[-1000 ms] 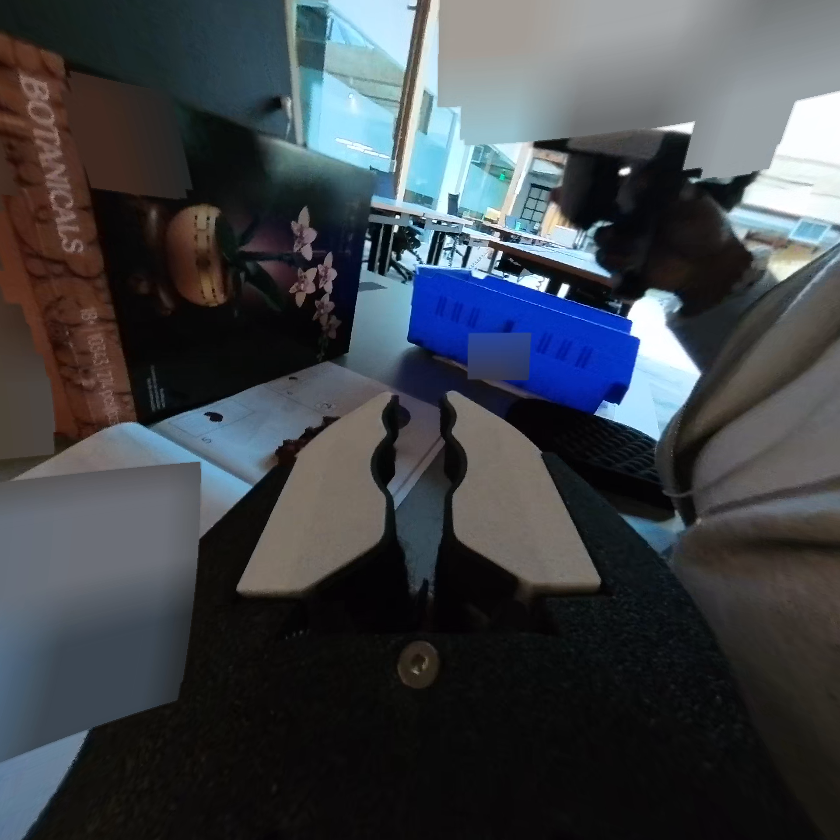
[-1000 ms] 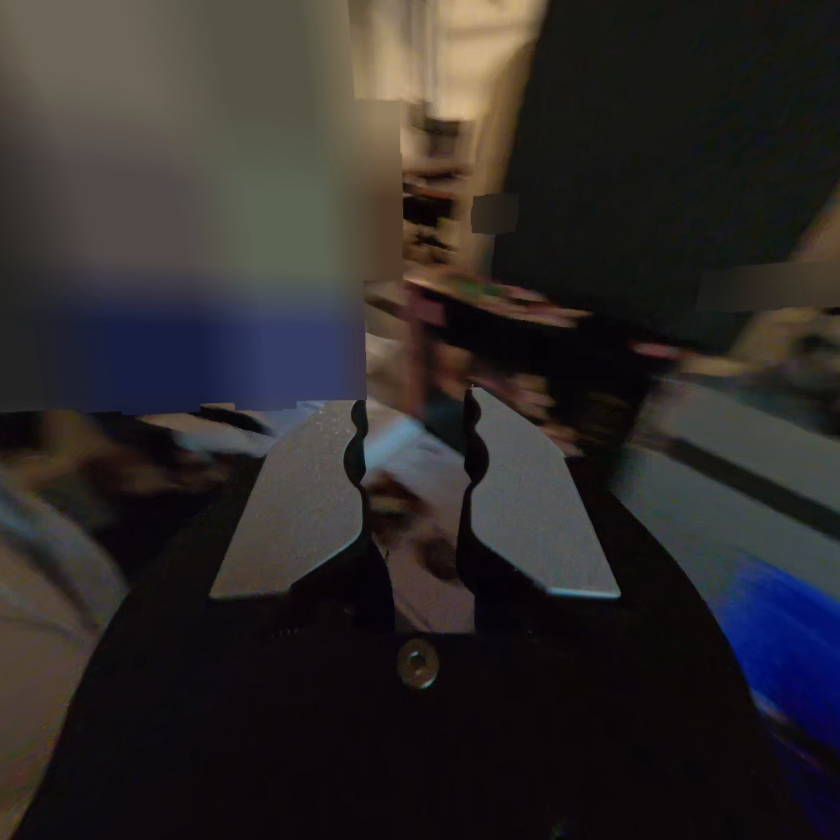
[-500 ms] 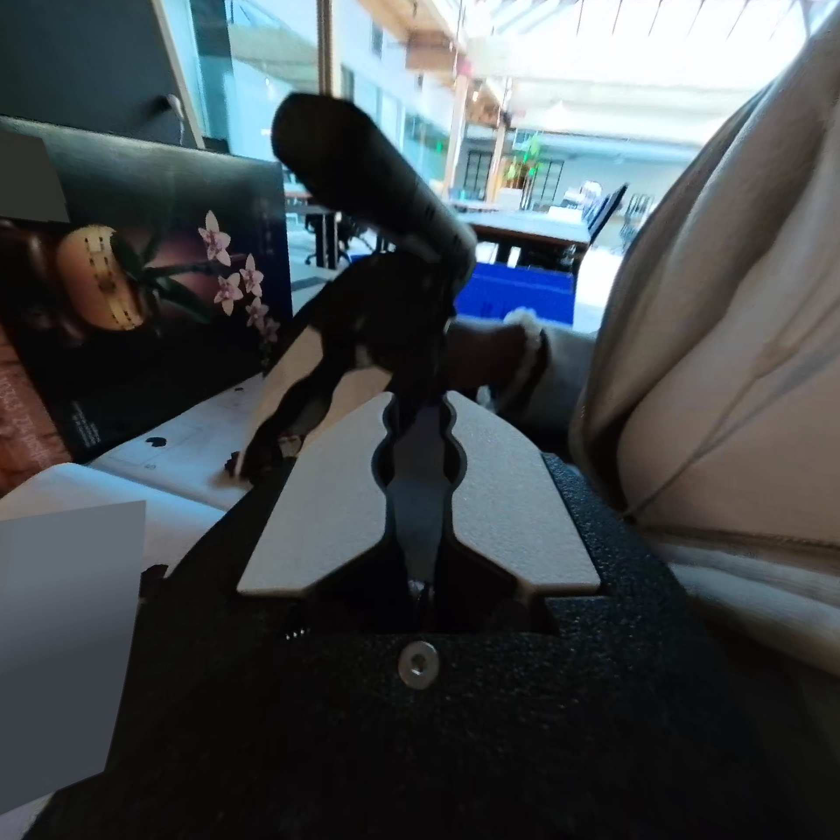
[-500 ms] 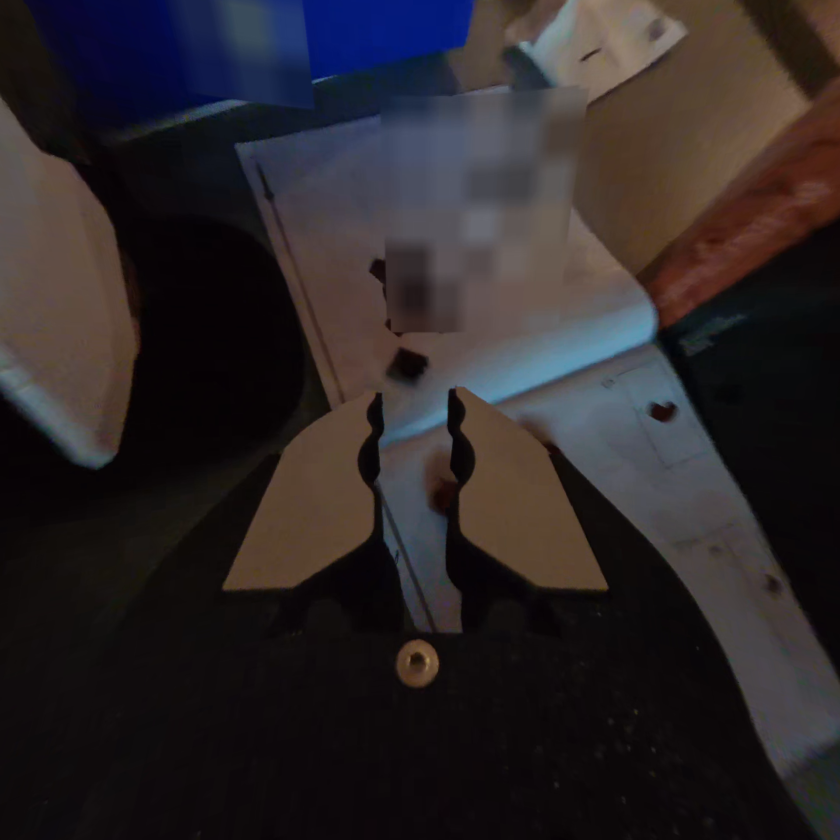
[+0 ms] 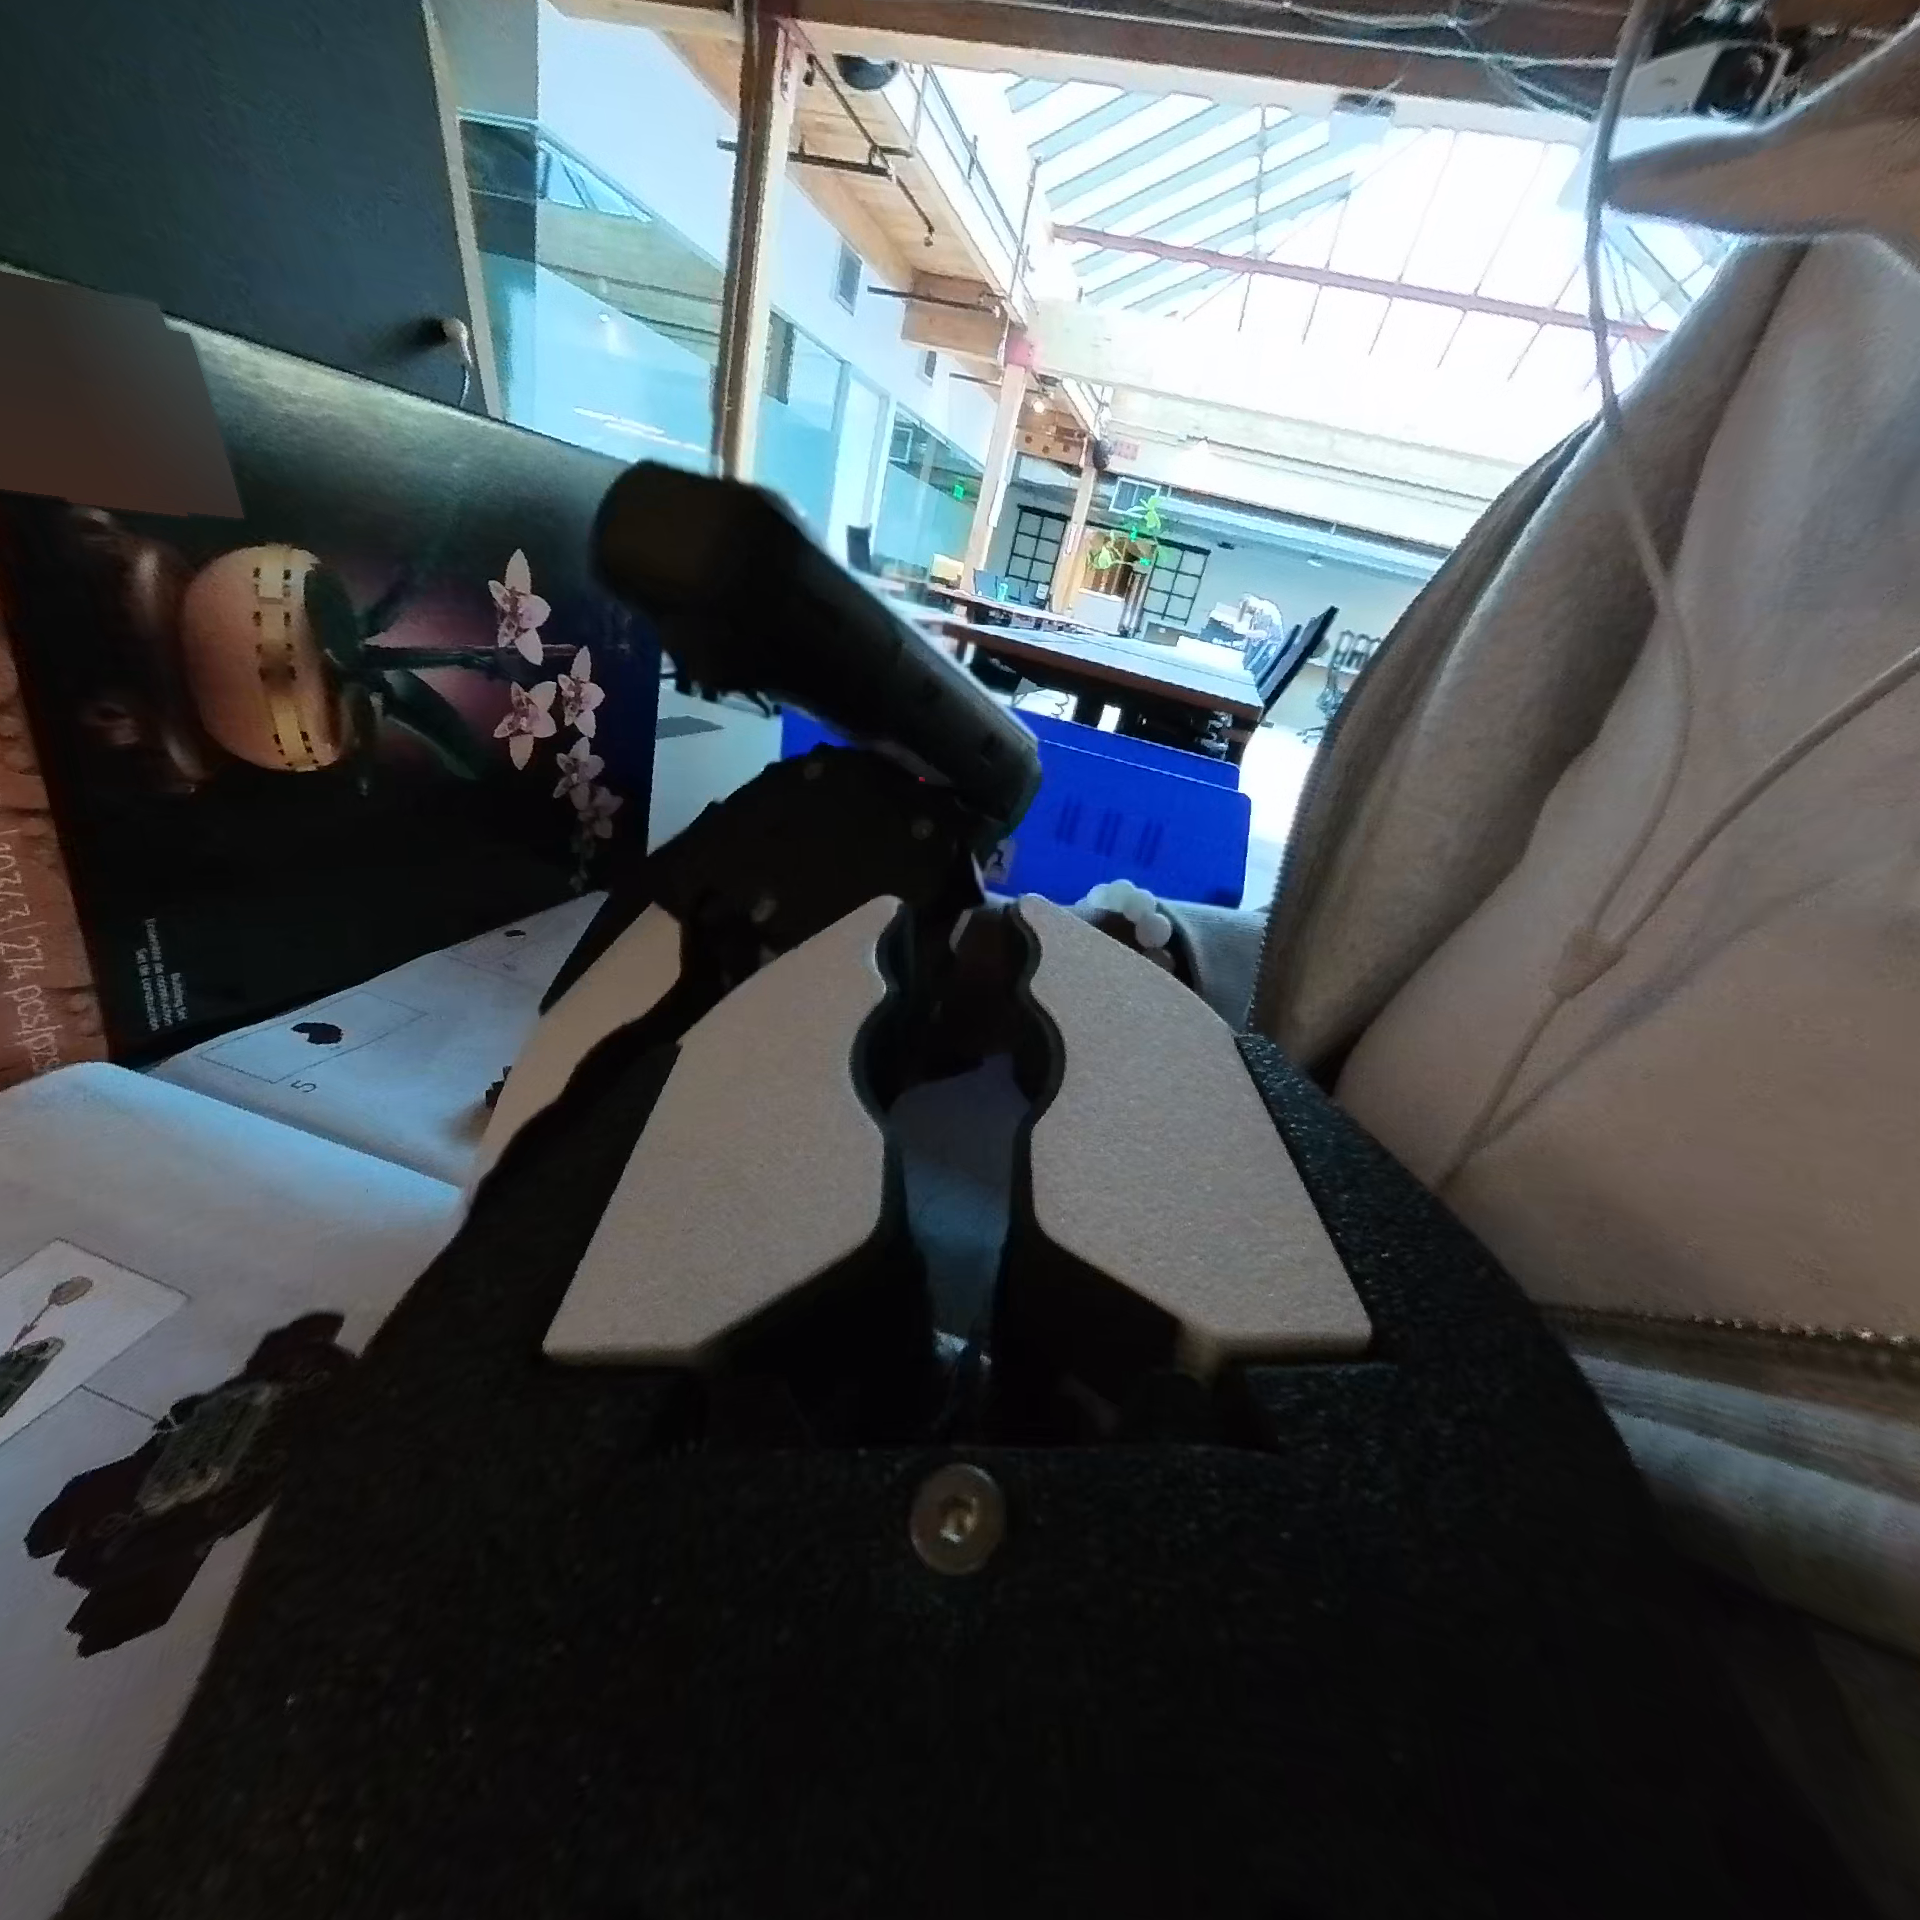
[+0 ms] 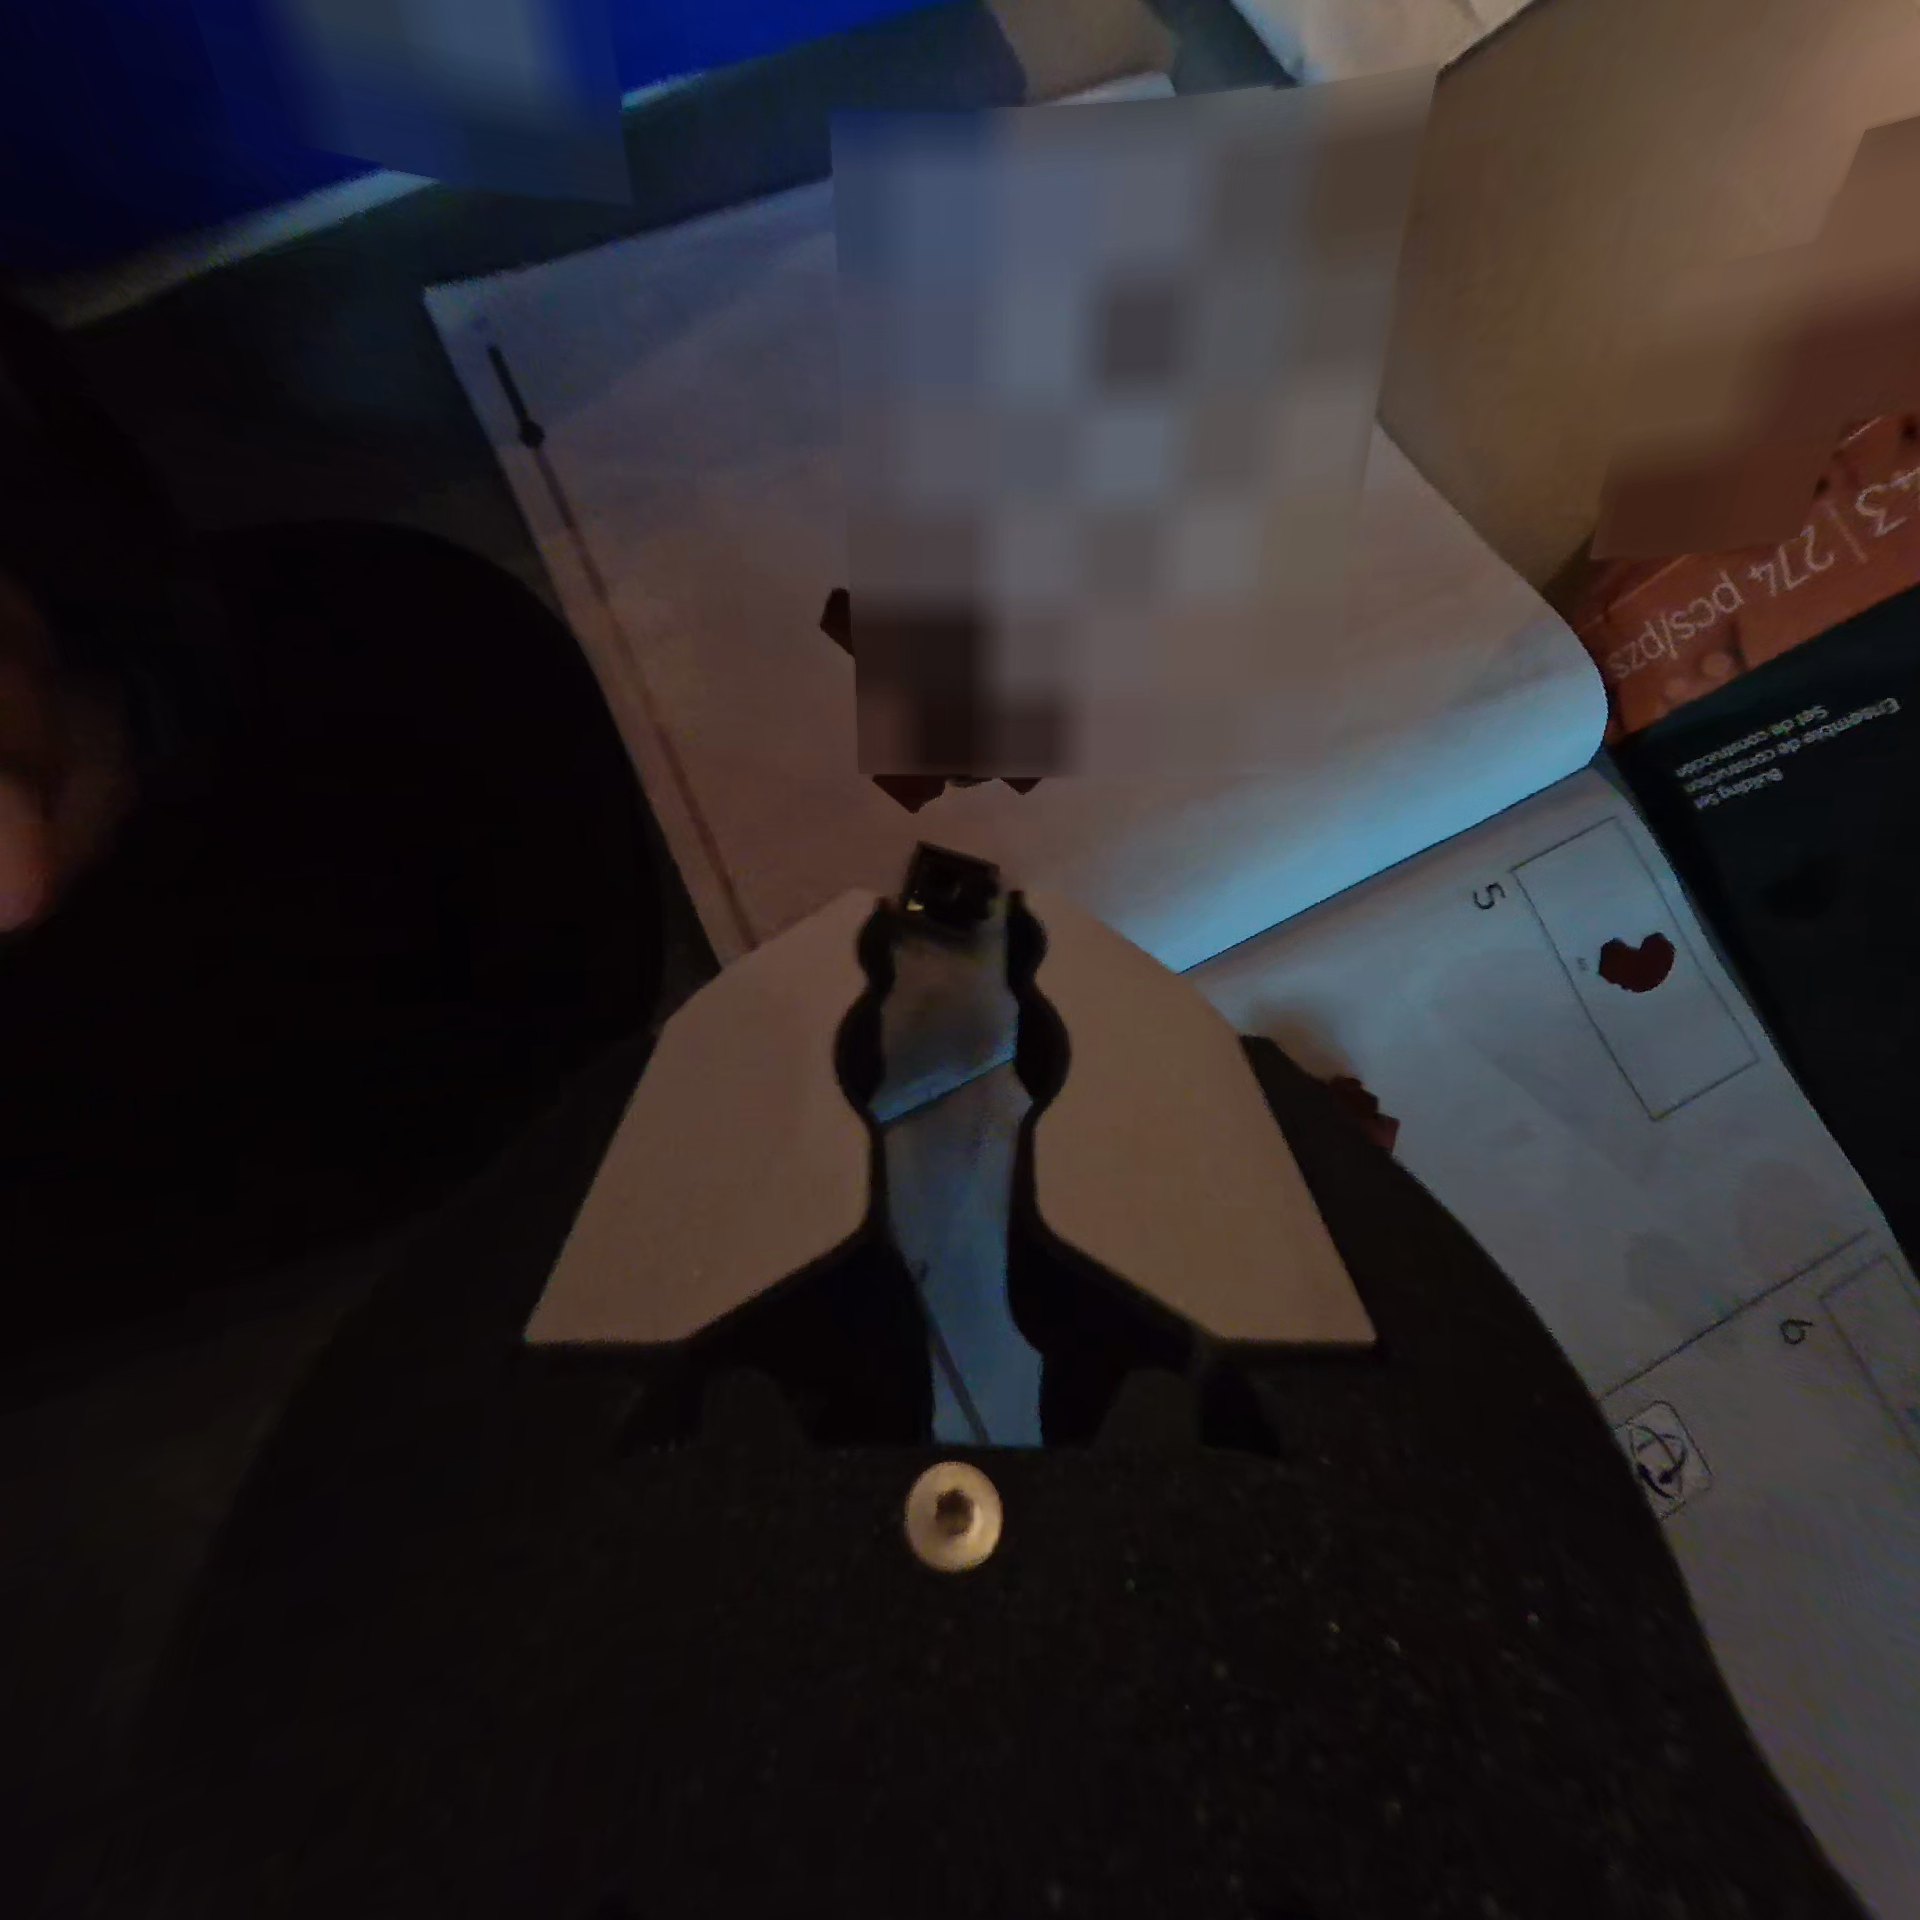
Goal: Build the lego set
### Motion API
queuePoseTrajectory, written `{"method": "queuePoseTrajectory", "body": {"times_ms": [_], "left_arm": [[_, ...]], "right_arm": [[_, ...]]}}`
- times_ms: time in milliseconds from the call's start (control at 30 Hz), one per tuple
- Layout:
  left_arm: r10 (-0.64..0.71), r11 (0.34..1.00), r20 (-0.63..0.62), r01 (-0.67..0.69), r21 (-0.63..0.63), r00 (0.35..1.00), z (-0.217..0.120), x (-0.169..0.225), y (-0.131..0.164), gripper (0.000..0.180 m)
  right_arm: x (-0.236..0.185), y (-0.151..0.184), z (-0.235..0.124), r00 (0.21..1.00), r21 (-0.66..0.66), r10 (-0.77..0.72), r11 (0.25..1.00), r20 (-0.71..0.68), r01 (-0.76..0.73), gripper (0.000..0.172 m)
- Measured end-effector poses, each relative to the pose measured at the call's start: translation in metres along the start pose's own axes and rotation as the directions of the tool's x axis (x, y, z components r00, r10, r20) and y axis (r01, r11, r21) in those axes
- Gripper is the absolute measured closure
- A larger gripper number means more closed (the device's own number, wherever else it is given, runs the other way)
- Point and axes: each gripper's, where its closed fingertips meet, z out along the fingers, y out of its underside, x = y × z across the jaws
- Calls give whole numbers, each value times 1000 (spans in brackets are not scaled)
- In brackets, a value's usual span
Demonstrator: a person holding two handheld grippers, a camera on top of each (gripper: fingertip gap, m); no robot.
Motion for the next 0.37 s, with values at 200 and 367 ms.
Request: {"method": "queuePoseTrajectory", "body": {"times_ms": [200, 367], "left_arm": [[11, 1000, 3, -11, 12, 1000, -1, 1, -1, 165], [17, 1000, 11, -17, 12, 1000, -1, 0, -1, 164]], "right_arm": [[-1, -1, 1, 1000, 21, 13, 1000, 9, -13, 157], [2, -9, -7, 998, 76, 56, 995, 24, -58, 157]]}}
